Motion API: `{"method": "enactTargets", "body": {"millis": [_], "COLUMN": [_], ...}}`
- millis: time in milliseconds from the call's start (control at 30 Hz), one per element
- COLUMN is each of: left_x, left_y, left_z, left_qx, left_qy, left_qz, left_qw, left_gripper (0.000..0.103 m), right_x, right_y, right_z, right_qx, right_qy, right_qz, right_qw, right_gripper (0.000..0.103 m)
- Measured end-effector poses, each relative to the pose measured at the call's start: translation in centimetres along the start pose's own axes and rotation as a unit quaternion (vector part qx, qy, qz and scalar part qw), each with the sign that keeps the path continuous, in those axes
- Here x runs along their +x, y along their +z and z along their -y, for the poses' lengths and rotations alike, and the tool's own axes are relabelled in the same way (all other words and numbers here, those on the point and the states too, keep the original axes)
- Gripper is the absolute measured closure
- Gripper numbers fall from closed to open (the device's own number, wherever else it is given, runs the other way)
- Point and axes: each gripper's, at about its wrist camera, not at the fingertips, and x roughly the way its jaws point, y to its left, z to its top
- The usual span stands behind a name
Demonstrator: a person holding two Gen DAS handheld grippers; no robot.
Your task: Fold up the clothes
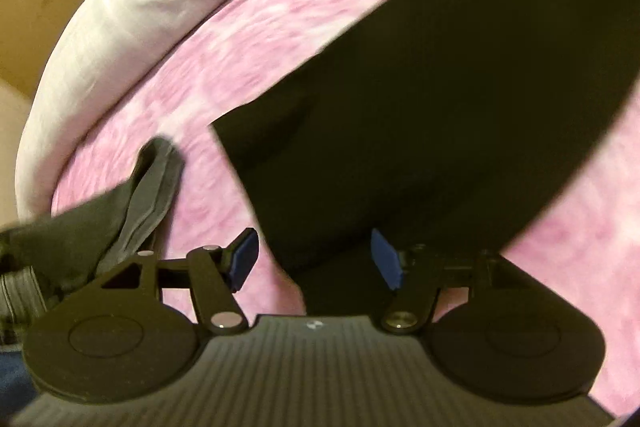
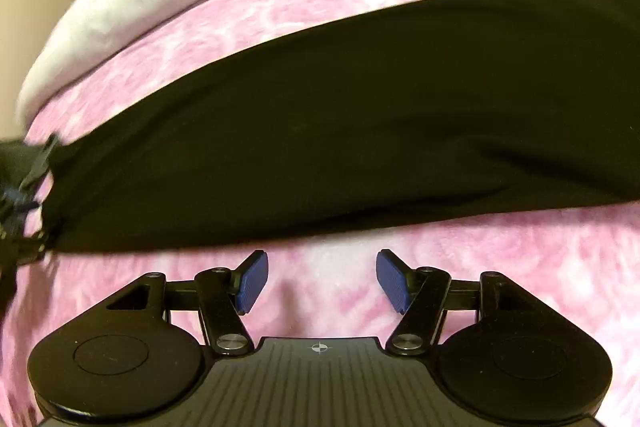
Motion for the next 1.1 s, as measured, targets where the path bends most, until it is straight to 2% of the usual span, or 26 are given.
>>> {"method": "enactTargets", "body": {"millis": [100,133,200,233,300,400,567,700,800,867,933,967,1000,1033,1100], "left_x": [-1.4,-2.2,-4.5,-5.6,-7.7,-9.7,-11.1,-11.6,-11.5,-11.4,-11.4,-11.5,-11.5,-11.5,-11.5], "left_y": [-0.5,-0.9,-2.1,-2.8,-4.4,-6.9,-9.7,-11.8,-13.0,-13.7,-13.9,-13.9,-13.7,-13.5,-13.1], "left_z": [-0.3,-0.3,-0.2,0.0,0.6,1.3,1.2,0.0,-0.9,-1.5,-1.8,-1.8,-1.8,-1.7,-1.6], "left_qx": [-0.013,-0.019,-0.052,-0.068,-0.097,-0.139,-0.186,-0.233,-0.260,-0.275,-0.278,-0.277,-0.275,-0.273,-0.268], "left_qy": [0.020,0.025,0.028,0.026,0.035,0.035,0.046,0.059,0.067,0.071,0.071,0.070,0.067,0.065,0.061], "left_qz": [-0.009,-0.009,-0.010,-0.009,-0.016,-0.032,-0.037,-0.040,-0.044,-0.047,-0.047,-0.046,-0.043,-0.041,-0.035], "left_qw": [0.9997,0.9995,0.9982,0.9973,0.9945,0.9892,0.9808,0.9698,0.9624,0.9578,0.9569,0.9573,0.9581,0.9590,0.9608], "left_gripper": [0.055,0.056,0.055,0.055,0.054,0.054,0.053,0.052,0.052,0.052,0.051,0.051,0.051,0.051,0.051], "right_x": [0.2,0.2,0.7,1.2,2.5,4.8,9.9,13.5,15.7,16.1,16.5,16.5,16.4,16.3,16.1], "right_y": [1.2,1.6,1.5,1.0,-0.4,-3.8,-7.4,-10.9,-12.9,-13.1,-12.6,-12.6,-12.5,-12.2,-11.4], "right_z": [-3.0,-4.2,-8.6,-11.0,-16.1,-23.7,-32.5,-37.2,-38.7,-39.2,-39.4,-39.4,-39.4,-39.4,-39.3], "right_qx": [-0.051,-0.074,-0.158,-0.208,-0.305,-0.430,-0.537,-0.615,-0.665,-0.682,-0.684,-0.687,-0.691,-0.686,-0.674], "right_qy": [0.002,0.004,0.017,0.027,0.060,0.096,0.123,0.098,0.059,0.034,0.022,0.023,0.026,0.032,0.045], "right_qz": [0.012,0.017,0.019,0.019,0.020,0.039,0.073,0.100,0.120,0.138,0.145,0.141,0.136,0.129,0.113], "right_qw": [0.999,0.997,0.987,0.978,0.950,0.897,0.832,0.776,0.735,0.717,0.715,0.712,0.709,0.715,0.729], "right_gripper": [0.039,0.039,0.039,0.039,0.039,0.039,0.040,0.041,0.042,0.042,0.044,0.054,0.081,0.091,0.095]}}
